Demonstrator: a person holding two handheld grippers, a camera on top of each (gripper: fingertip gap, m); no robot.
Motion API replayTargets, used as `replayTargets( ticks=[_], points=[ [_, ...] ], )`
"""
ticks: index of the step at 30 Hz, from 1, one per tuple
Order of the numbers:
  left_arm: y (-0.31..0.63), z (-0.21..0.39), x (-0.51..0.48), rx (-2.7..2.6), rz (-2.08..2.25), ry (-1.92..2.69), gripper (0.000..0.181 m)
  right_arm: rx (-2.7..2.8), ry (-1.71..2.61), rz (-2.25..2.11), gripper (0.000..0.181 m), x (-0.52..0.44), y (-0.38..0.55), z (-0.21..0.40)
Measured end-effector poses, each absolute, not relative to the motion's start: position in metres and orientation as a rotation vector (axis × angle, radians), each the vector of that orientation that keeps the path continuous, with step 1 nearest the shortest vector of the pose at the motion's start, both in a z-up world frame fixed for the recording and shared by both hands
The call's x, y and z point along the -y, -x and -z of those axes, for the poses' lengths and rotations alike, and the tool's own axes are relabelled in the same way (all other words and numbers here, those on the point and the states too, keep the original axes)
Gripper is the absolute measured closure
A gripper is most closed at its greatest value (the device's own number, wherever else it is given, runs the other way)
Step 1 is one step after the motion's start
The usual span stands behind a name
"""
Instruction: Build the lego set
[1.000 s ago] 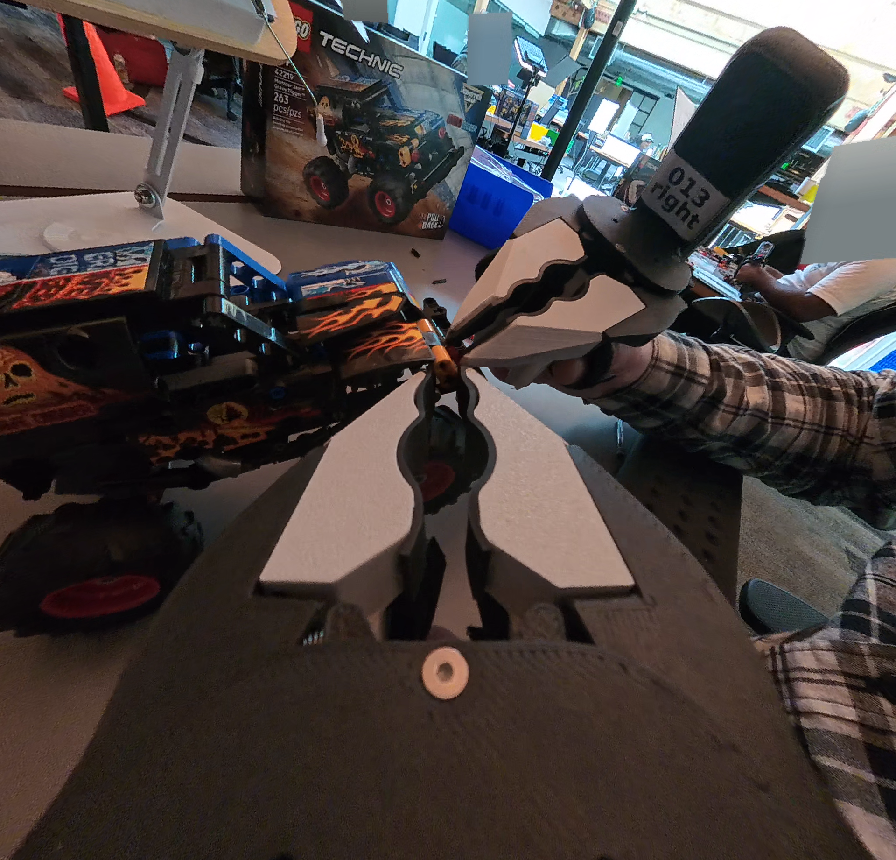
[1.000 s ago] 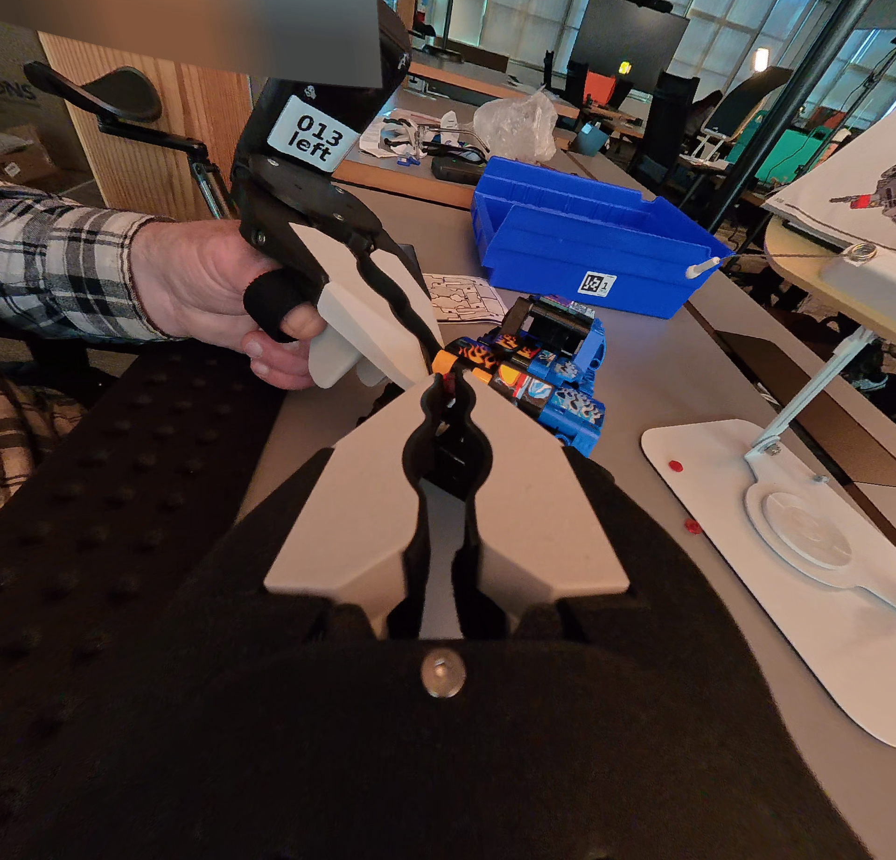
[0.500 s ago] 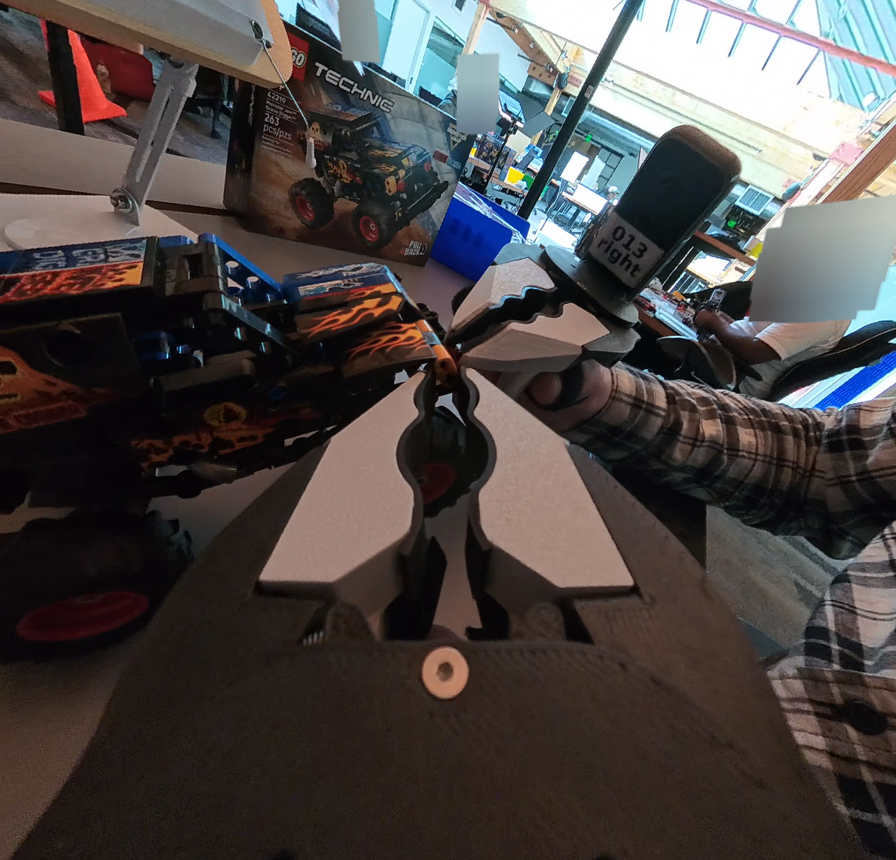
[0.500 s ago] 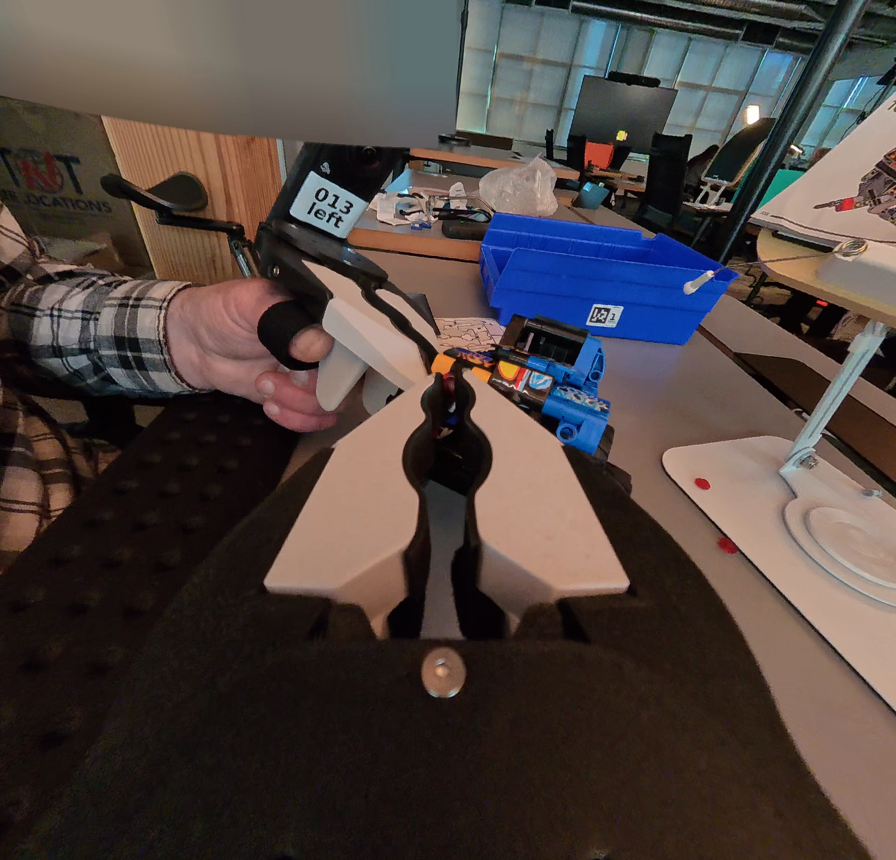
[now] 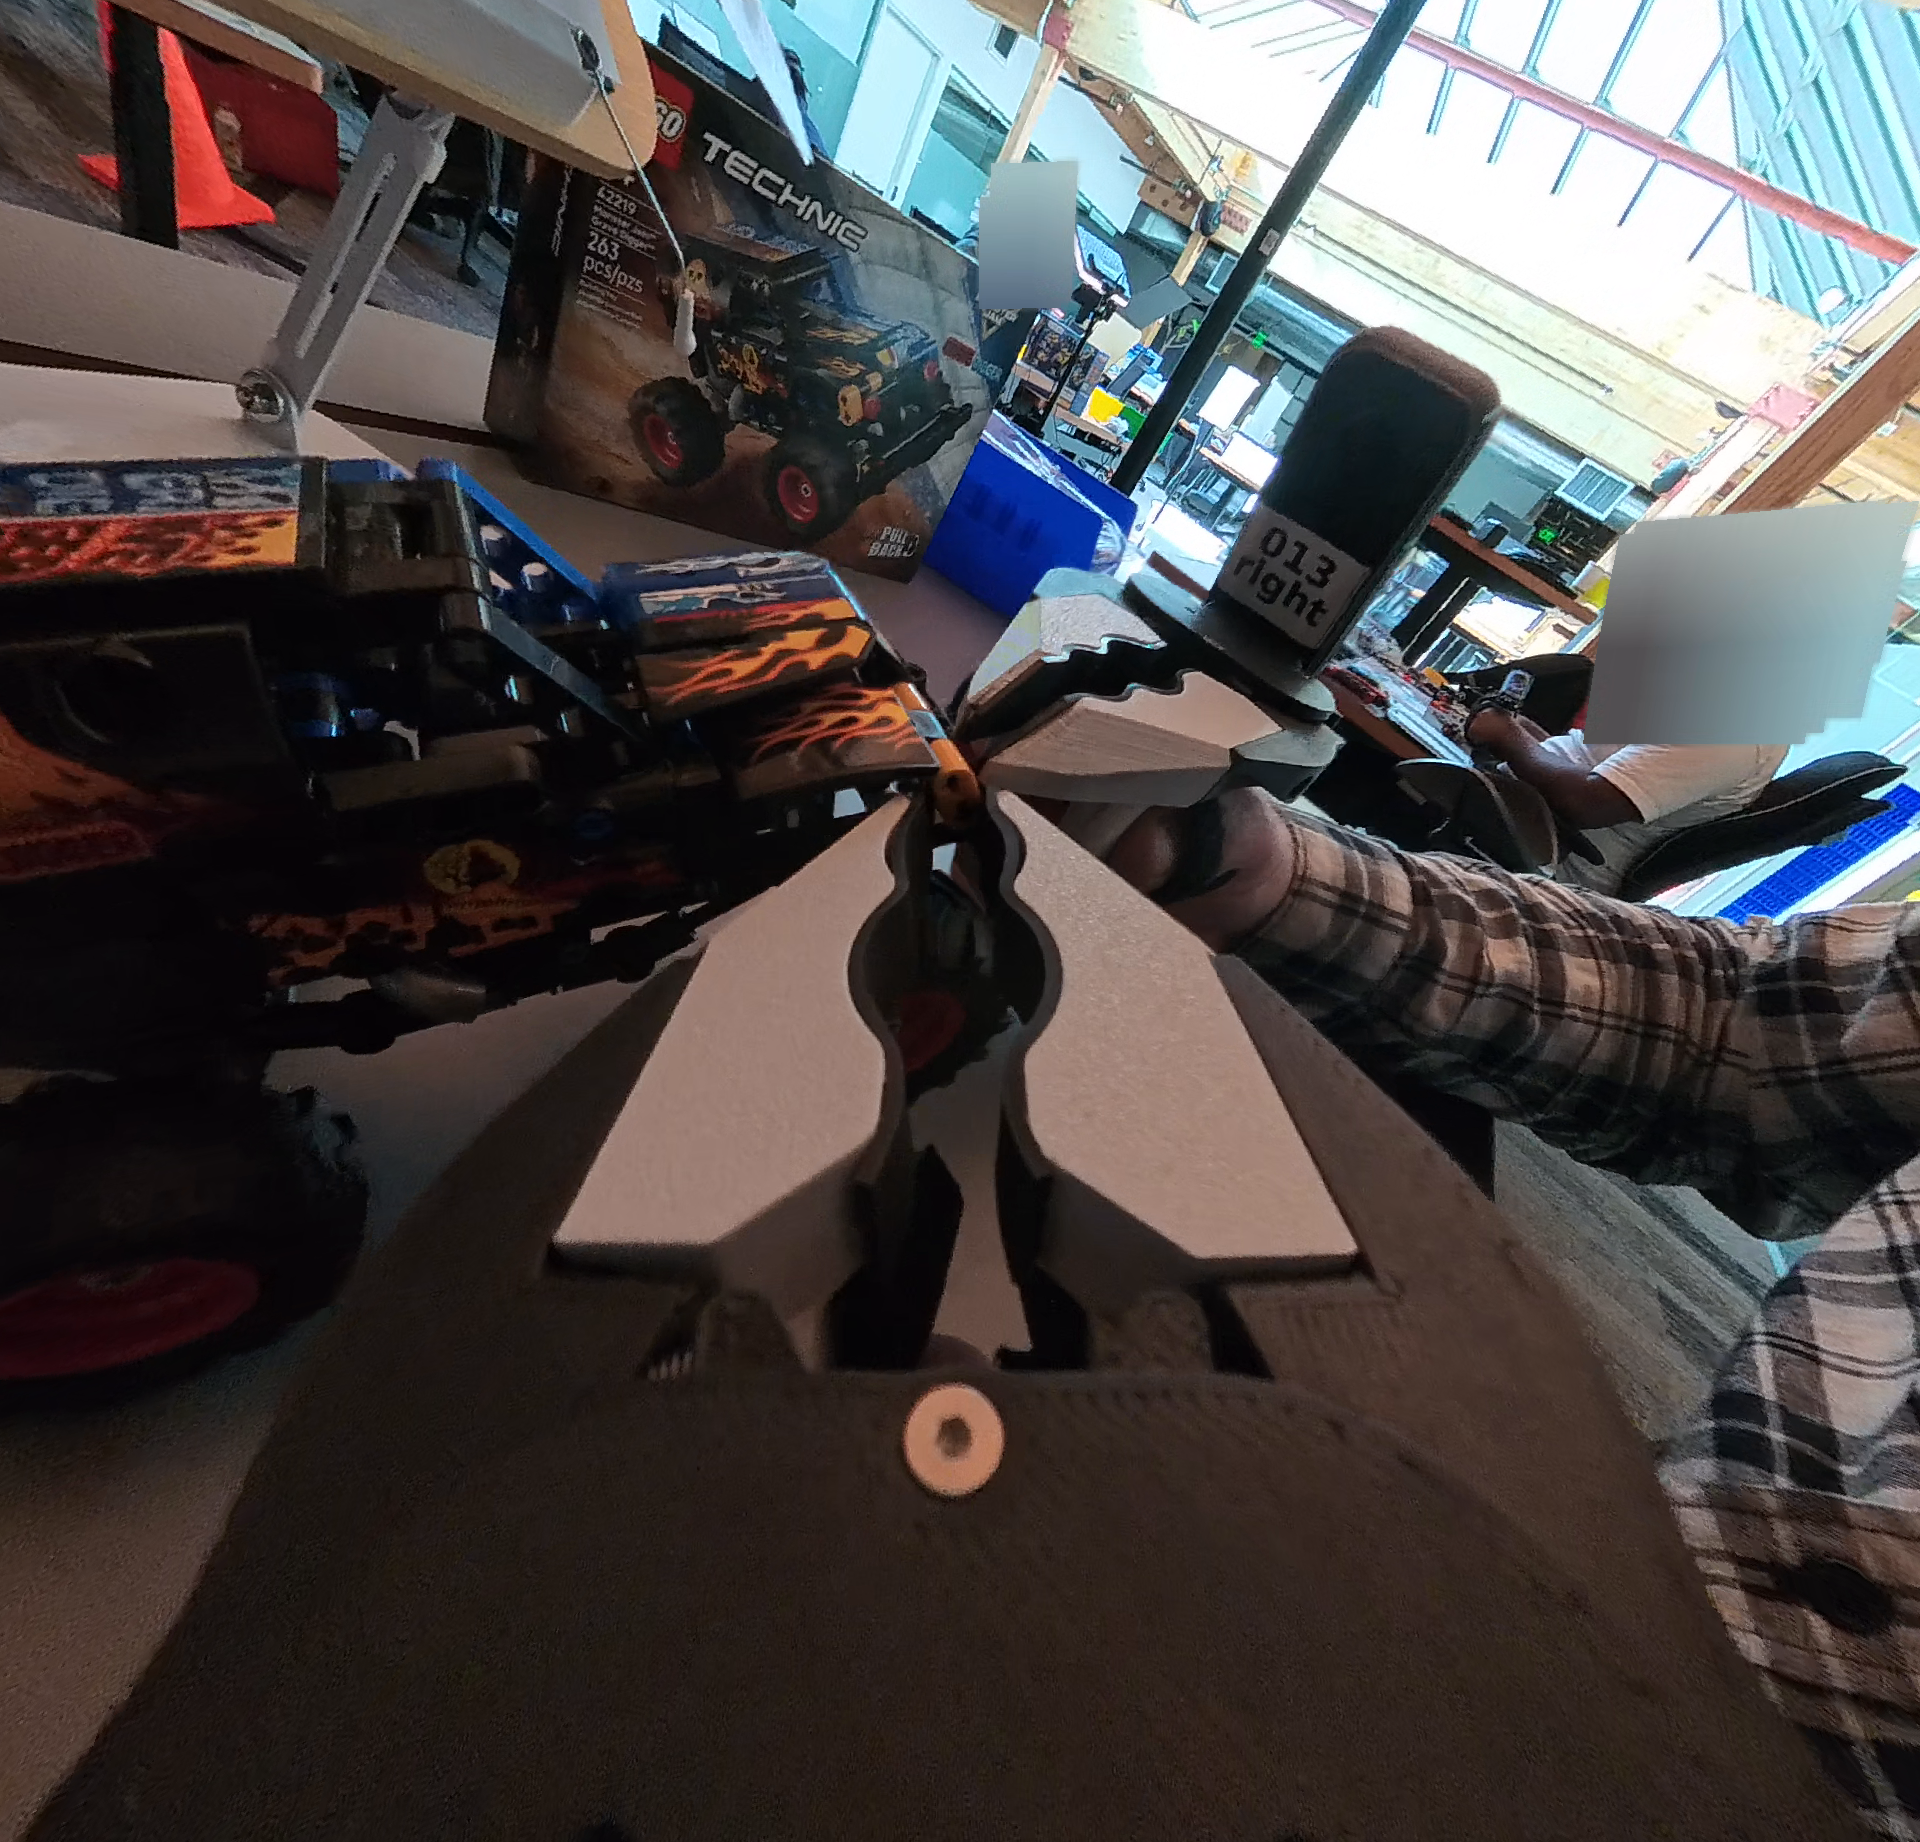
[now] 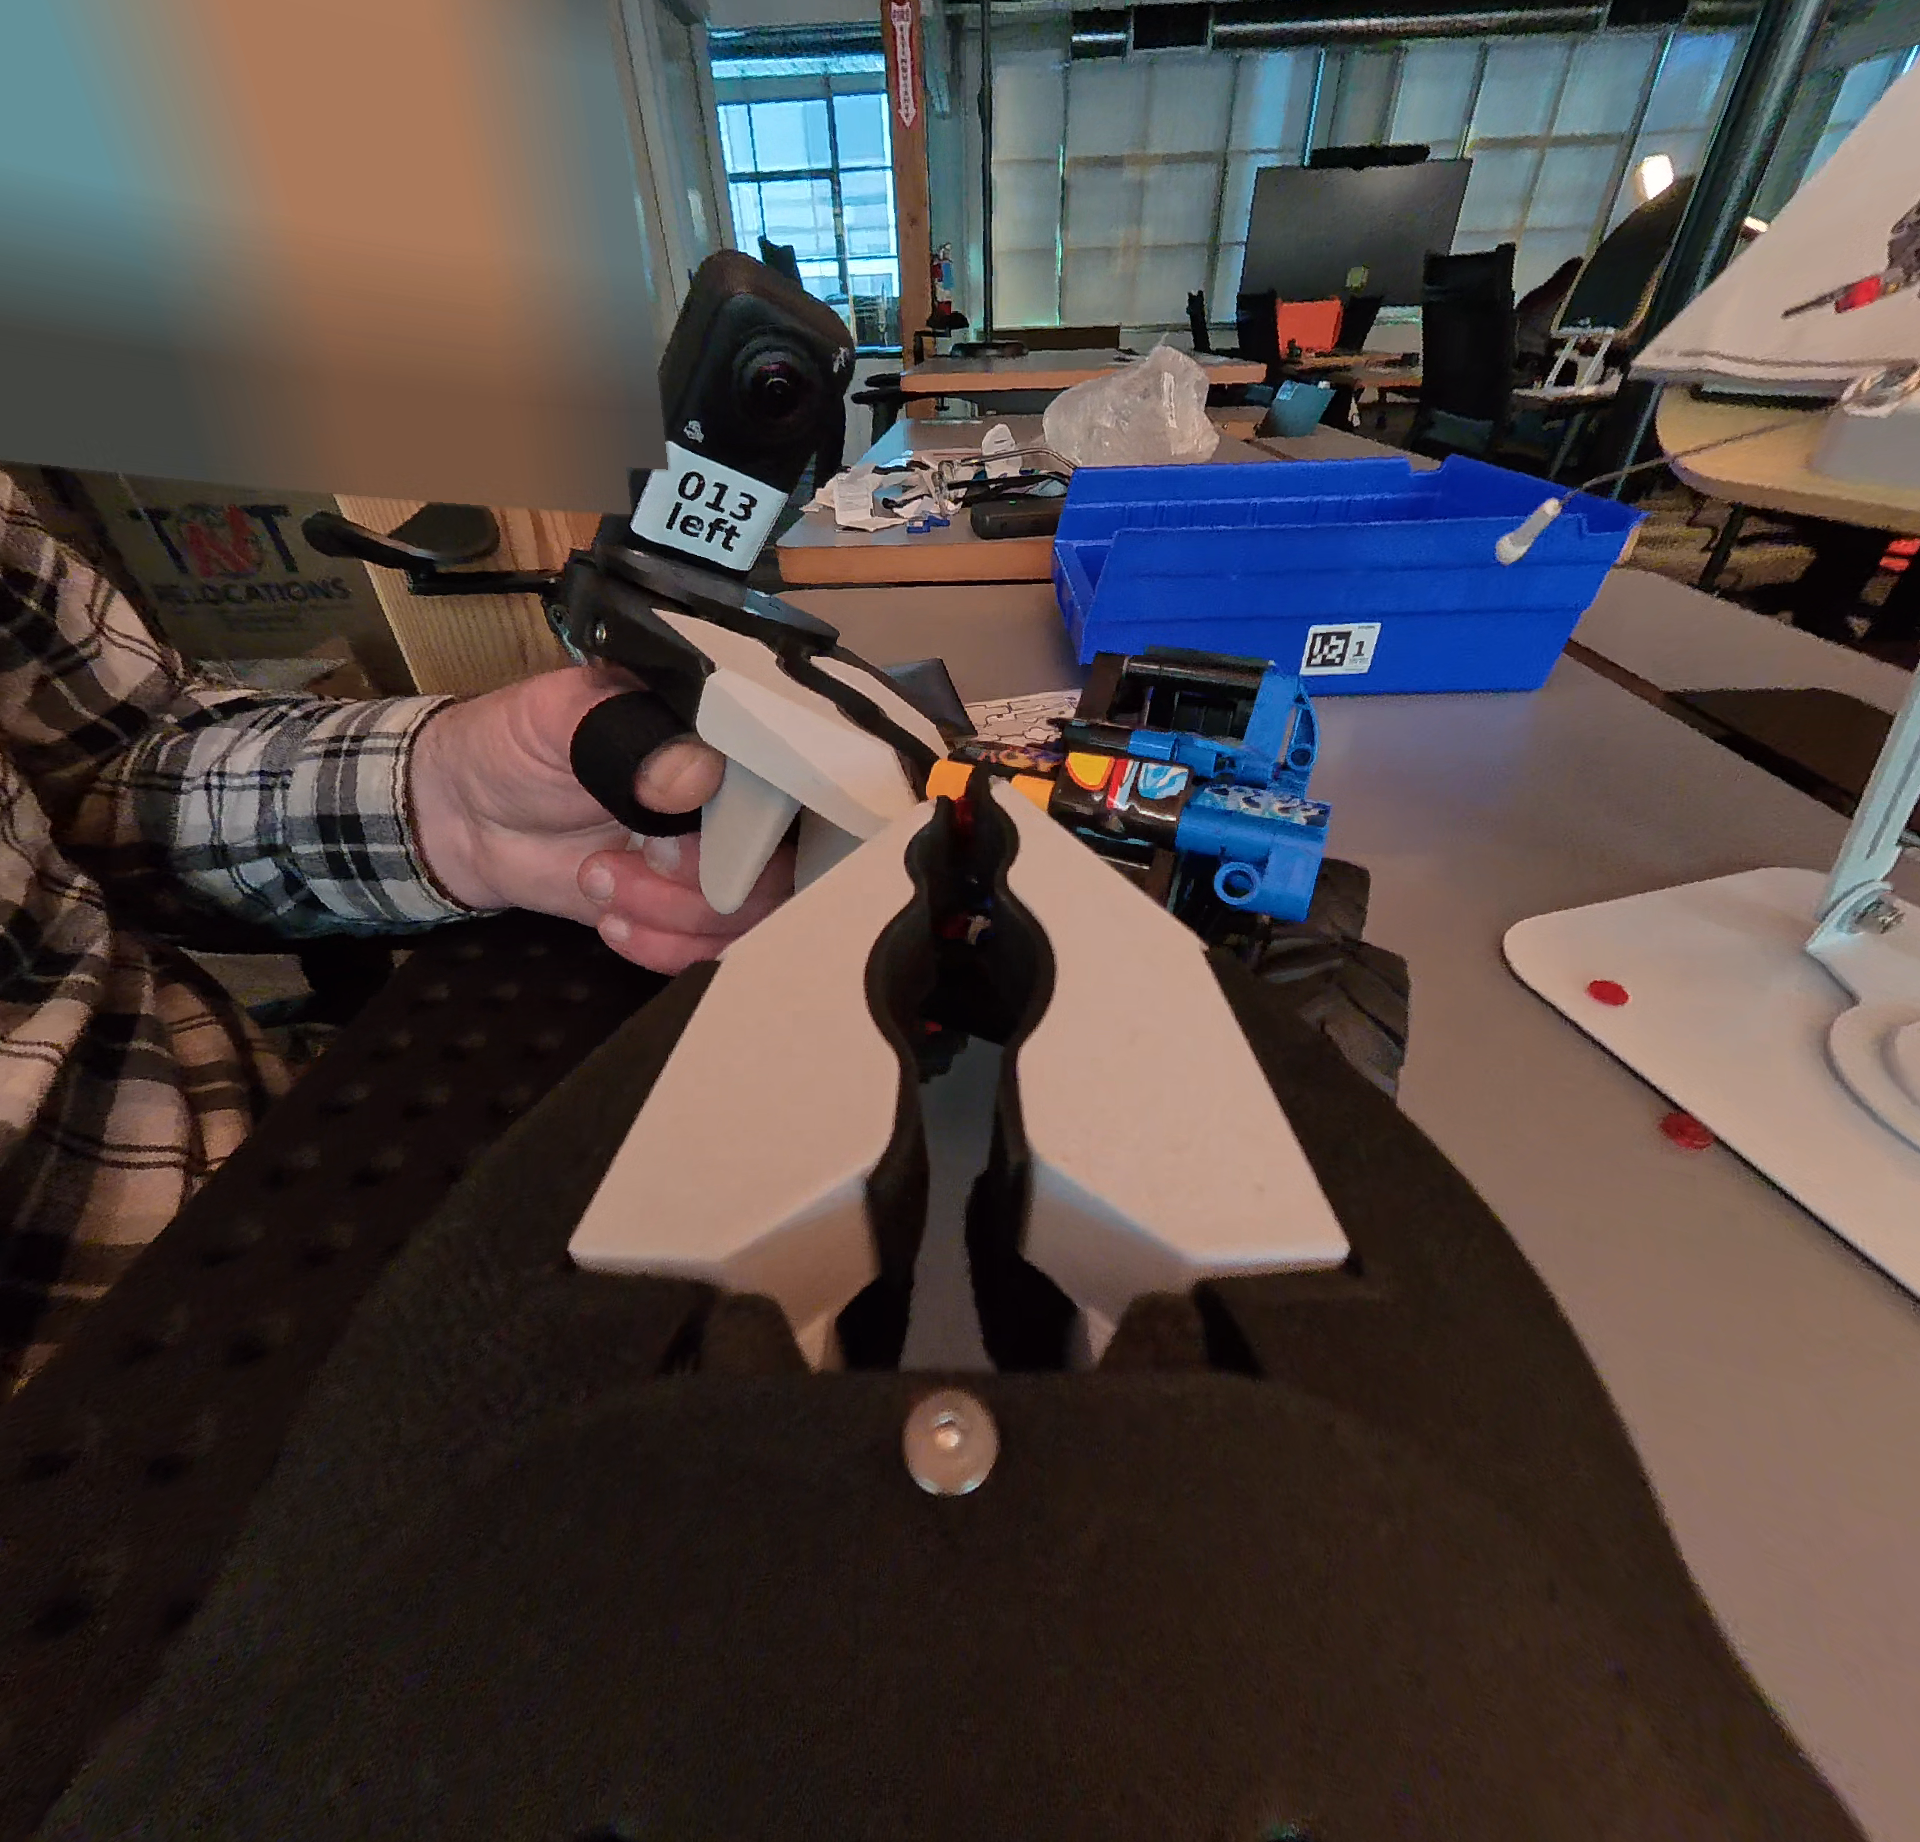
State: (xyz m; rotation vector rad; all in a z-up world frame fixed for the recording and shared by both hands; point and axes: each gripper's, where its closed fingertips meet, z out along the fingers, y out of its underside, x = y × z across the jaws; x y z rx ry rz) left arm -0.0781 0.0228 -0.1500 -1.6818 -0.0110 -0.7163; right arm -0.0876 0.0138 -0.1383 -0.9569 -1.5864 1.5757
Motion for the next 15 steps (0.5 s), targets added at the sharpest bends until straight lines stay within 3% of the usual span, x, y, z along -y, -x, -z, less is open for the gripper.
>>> replayTargets(
  ticks=[15],
  points=[
    [0.076, 0.151, -0.025, -0.022, 0.68, 1.69, 0.173, 1.605, 1.005, -1.553, 0.181, -0.023, 0.083, 0.134]
  ],
)
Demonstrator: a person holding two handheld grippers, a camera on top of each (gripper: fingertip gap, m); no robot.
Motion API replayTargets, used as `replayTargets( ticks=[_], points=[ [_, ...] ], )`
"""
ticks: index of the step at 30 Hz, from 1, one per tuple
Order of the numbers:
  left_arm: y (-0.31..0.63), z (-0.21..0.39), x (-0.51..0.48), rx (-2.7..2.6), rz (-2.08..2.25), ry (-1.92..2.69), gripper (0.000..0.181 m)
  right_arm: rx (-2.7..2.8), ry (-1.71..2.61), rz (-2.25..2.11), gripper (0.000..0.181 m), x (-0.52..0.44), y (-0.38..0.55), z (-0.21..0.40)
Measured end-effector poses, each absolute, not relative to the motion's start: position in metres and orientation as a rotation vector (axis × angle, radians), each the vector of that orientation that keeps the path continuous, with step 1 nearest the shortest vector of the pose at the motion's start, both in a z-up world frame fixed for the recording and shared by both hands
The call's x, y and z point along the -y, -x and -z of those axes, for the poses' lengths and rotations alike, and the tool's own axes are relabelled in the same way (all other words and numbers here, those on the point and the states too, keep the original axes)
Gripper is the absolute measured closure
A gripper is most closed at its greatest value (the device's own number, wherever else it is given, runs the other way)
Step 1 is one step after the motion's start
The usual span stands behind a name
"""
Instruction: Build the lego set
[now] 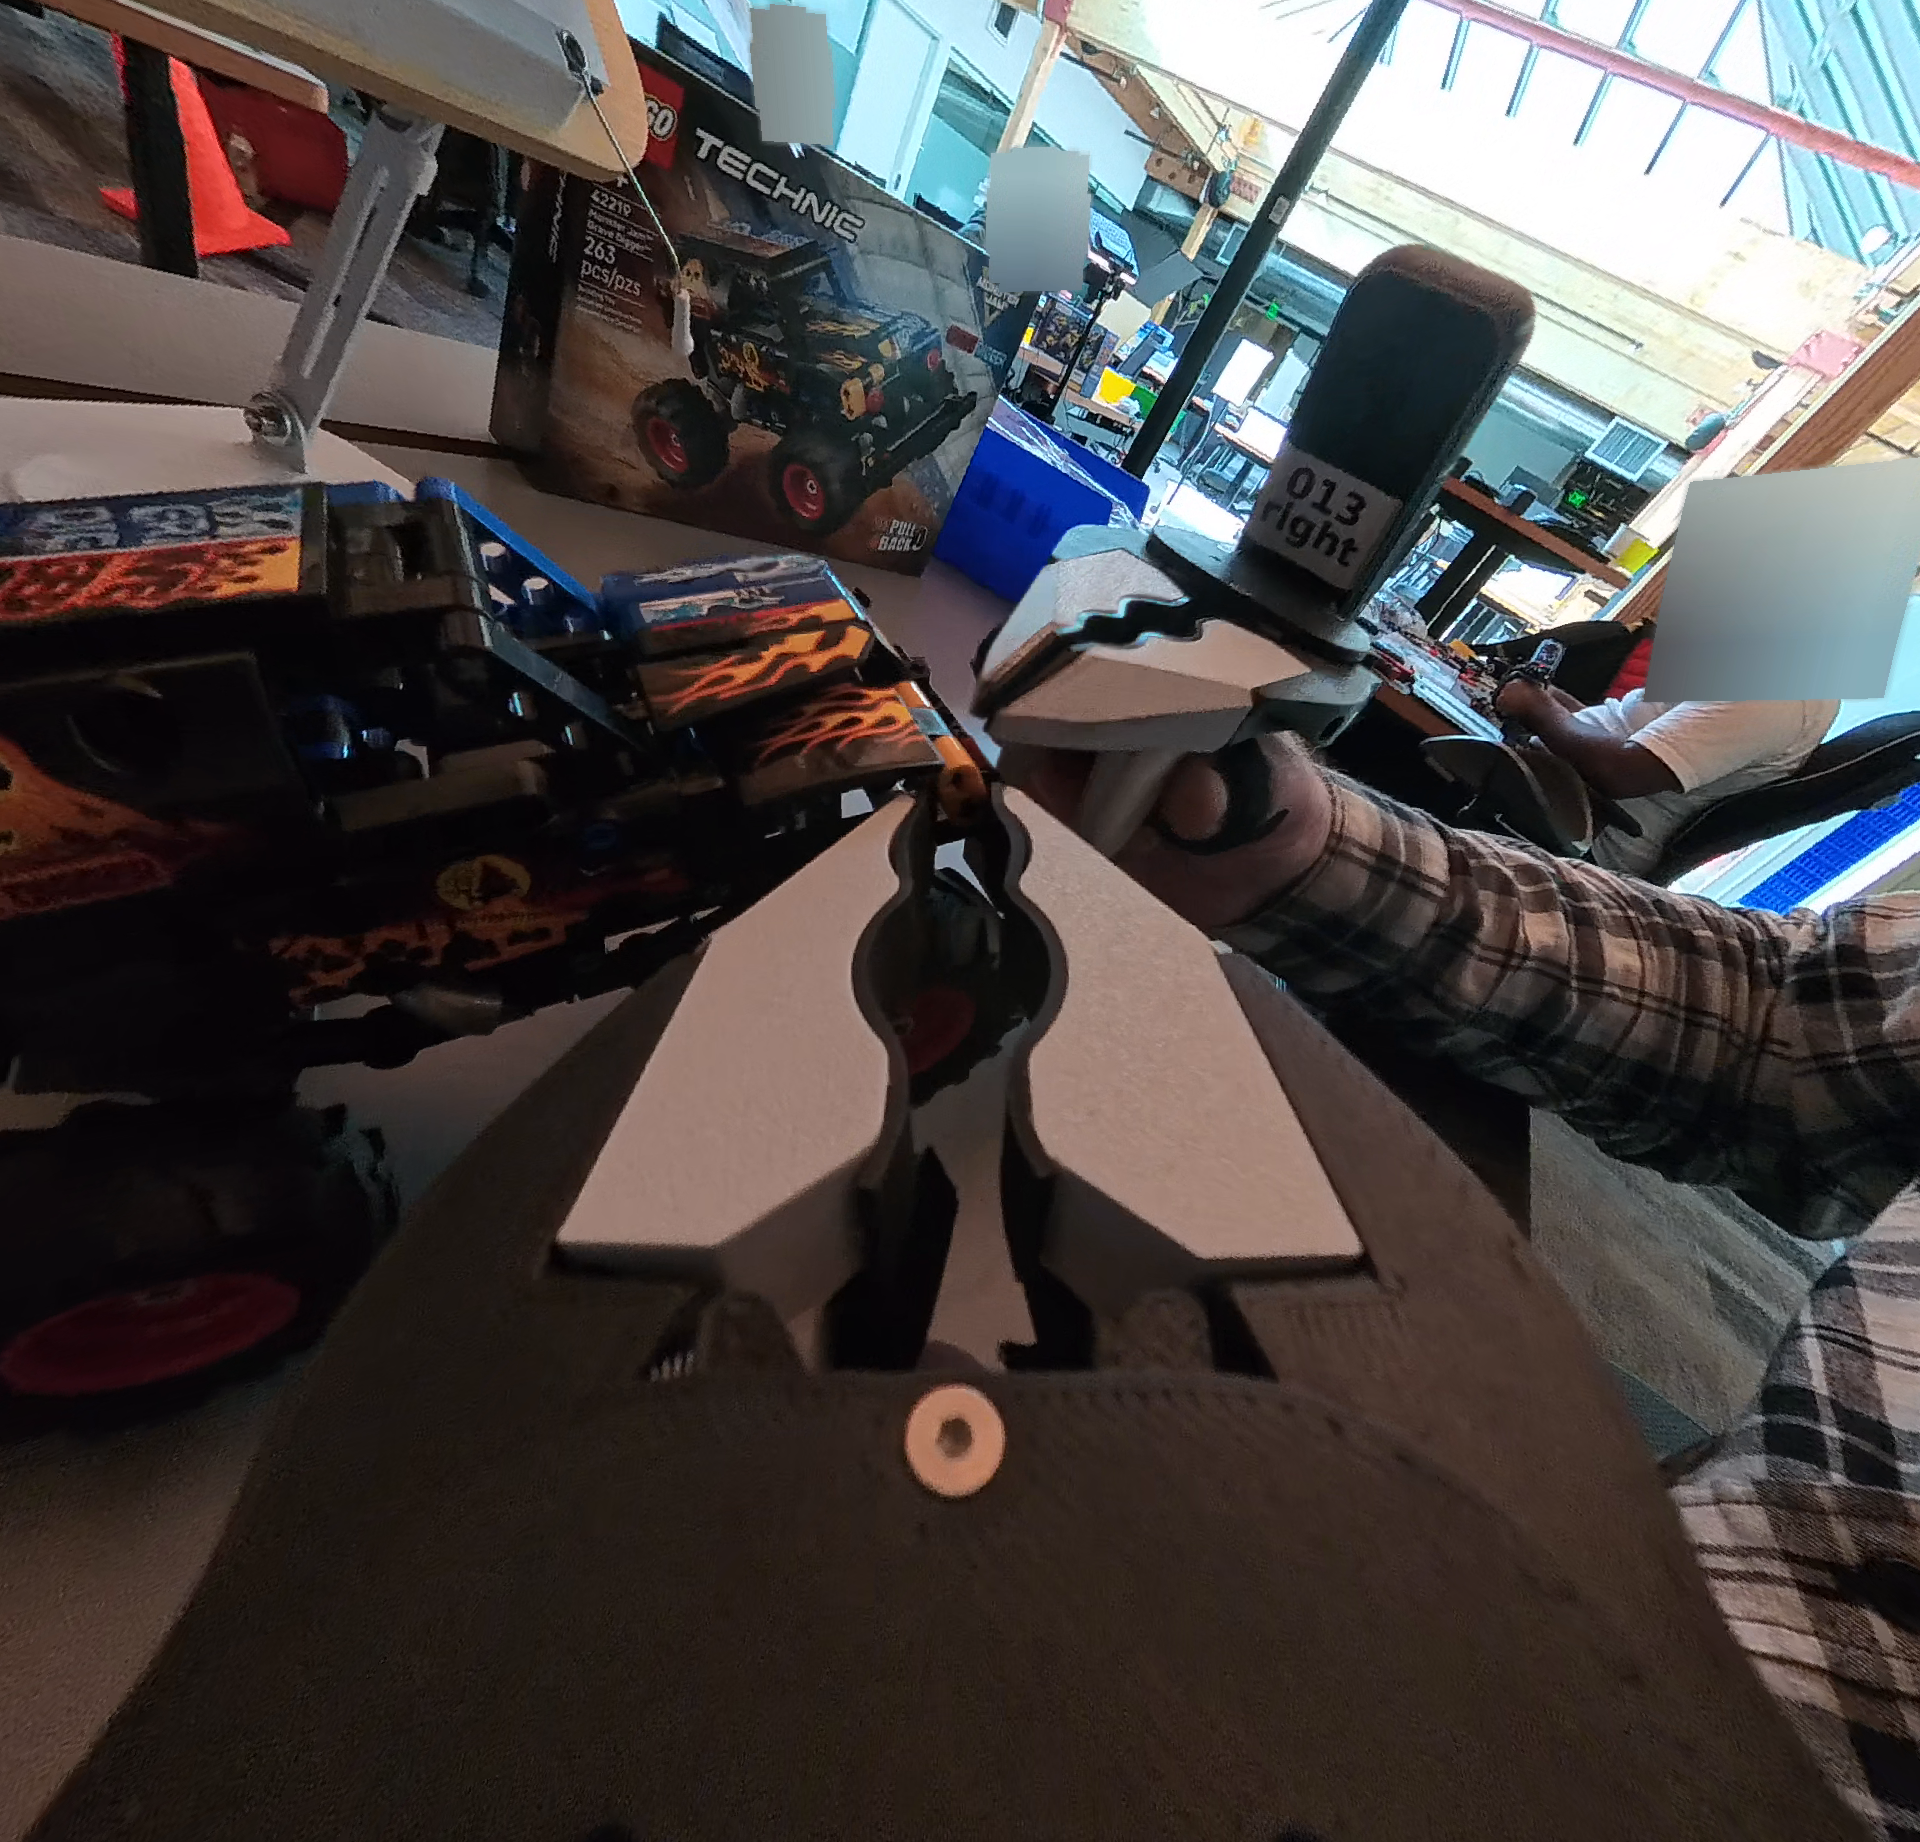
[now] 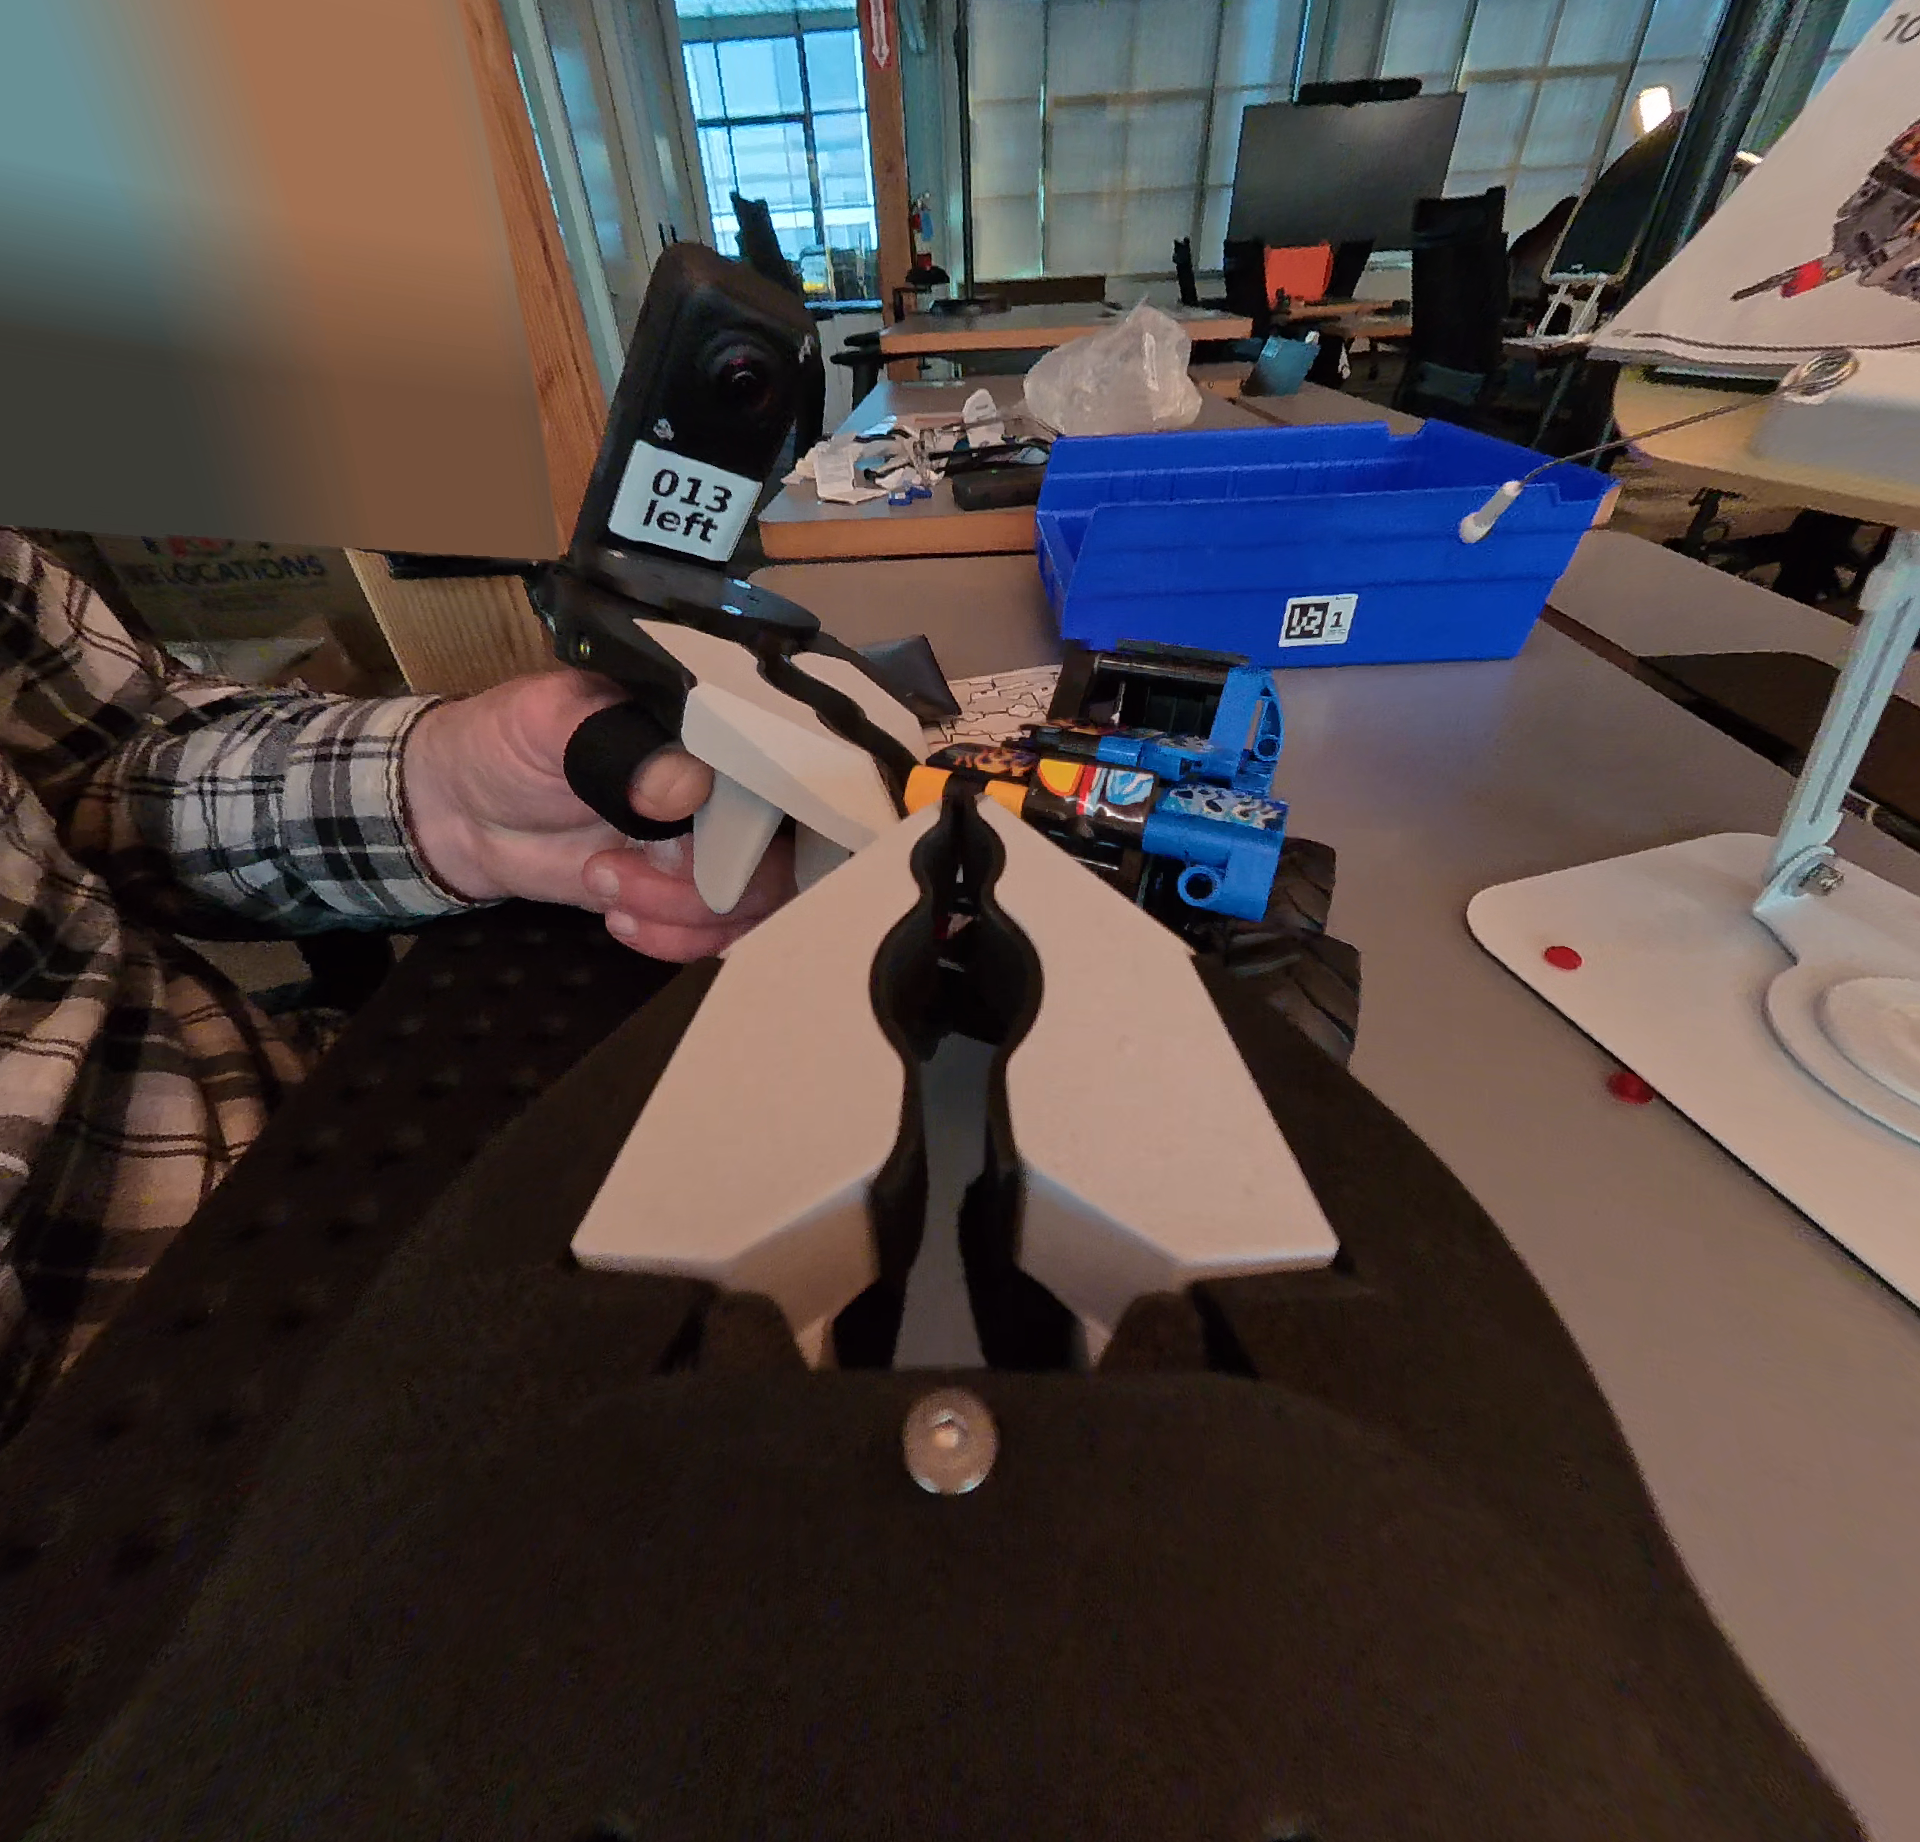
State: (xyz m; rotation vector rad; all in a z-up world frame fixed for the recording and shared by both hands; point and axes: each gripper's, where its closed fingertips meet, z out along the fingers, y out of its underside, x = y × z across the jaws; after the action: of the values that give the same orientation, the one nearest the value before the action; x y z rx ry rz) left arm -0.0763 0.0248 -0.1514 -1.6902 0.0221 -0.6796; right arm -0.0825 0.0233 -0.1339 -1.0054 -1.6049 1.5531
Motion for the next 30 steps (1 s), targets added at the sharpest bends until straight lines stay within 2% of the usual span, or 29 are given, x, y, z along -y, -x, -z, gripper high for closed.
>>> replayTargets(
  ticks=[13, 20, 24, 30],
  points=[
    [0.078, 0.159, -0.025, -0.052, 0.62, 1.753, 0.174, 1.658, 1.039, -1.469, 0.181, -0.023, 0.087, 0.141],
    [0.085, 0.165, -0.021, -0.081, 0.561, 1.8, 0.173, 1.566, 1.112, -1.399, 0.18, -0.071, 0.075, 0.122],
    [0.086, 0.165, -0.02, -0.087, 0.548, 1.799, 0.173, 1.701, 1.179, -1.457, 0.167, -0.048, 0.078, 0.138],
    [0.085, 0.164, -0.019, -0.097, 0.536, 1.79, 0.173, 1.742, 1.298, -1.598, 0.169, -0.017, 0.091, 0.157]
  ],
)
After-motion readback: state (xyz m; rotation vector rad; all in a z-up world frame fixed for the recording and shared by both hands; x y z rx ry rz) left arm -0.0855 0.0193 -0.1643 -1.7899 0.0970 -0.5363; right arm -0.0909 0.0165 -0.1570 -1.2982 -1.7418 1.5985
